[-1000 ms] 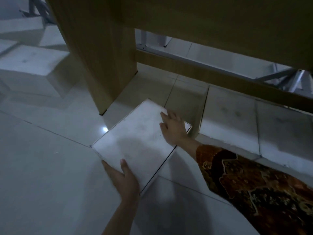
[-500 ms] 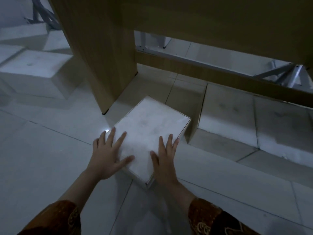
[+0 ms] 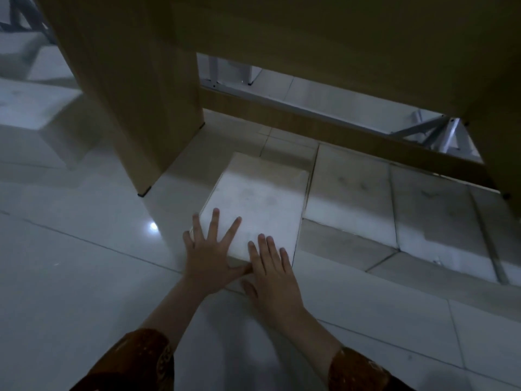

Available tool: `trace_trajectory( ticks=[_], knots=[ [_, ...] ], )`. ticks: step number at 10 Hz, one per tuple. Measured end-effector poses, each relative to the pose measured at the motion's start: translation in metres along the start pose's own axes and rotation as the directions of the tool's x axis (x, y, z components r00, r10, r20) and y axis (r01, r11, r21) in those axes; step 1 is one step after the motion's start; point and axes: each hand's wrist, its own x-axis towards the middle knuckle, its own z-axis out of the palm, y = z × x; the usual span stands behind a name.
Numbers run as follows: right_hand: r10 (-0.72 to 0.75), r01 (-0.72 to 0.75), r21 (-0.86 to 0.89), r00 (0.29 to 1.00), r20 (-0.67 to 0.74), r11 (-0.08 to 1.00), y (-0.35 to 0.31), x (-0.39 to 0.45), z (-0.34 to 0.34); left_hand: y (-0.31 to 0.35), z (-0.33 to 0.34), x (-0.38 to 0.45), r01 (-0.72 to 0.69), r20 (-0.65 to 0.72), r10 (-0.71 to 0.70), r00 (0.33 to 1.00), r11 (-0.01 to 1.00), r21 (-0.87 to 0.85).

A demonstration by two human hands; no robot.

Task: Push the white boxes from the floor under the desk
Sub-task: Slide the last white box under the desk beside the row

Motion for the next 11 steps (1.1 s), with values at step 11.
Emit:
trace_trajectory(
  ticks=[11],
  knots=[
    [-0.147,0.168,-0.068,0.959,0.244,0.983,0.077,0.087,-0.045,0.033,0.0,0.089,-0.027,0.187,0.007,0.982,0.994,0.104]
  ],
)
